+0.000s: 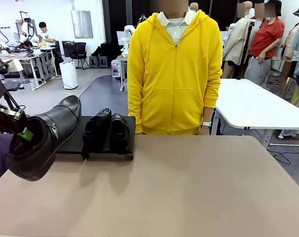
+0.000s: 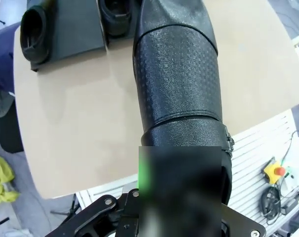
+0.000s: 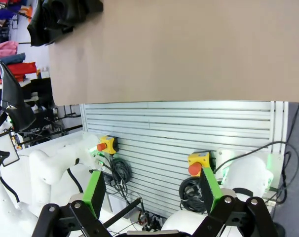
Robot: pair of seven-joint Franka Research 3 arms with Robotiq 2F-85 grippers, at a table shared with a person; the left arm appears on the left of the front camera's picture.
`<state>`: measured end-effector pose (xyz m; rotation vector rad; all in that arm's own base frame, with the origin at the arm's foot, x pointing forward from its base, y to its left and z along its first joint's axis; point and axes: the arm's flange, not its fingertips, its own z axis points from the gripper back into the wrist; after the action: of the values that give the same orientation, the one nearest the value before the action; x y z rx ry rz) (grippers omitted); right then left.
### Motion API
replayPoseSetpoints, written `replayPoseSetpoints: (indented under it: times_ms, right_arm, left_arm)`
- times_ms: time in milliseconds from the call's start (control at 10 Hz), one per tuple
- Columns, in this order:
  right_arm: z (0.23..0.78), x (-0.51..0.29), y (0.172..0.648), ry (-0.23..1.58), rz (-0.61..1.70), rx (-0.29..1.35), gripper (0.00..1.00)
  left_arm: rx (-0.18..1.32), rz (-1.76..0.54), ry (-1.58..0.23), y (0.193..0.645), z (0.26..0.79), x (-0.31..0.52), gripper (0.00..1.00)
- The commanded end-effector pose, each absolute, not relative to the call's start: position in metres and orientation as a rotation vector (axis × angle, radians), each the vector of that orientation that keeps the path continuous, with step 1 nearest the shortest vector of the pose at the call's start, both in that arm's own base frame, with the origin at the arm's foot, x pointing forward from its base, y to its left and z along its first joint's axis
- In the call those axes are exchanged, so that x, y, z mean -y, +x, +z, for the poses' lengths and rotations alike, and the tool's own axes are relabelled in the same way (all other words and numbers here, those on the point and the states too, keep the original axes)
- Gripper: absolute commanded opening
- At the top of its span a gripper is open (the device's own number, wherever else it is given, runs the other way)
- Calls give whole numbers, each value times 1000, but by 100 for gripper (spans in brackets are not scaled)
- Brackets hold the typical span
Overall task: Organize the shoes by placing them on the stand.
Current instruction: Place the Shoe from the middle of the table onto the Shoes Stand.
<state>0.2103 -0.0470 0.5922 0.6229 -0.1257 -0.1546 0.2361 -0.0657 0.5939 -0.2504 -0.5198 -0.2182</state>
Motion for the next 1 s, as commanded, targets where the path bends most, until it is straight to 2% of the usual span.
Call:
replayPoseSetpoints:
  times_ms: [0, 200, 500, 900]
  right_arm:
    - [596, 47, 212, 655, -129, 133, 100]
    - [596, 47, 212, 655, -129, 133, 100]
    - [596, 47, 212, 655, -129, 133, 100]
    - [596, 47, 212, 655, -129, 133, 100]
  left_arm:
    - [520, -217, -251, 236, 594, 66, 0]
    - [507, -115, -297, 298, 598, 56, 0]
    - [592, -147, -320, 394, 586, 32, 0]
    - [712, -112, -156, 491, 535, -6, 0]
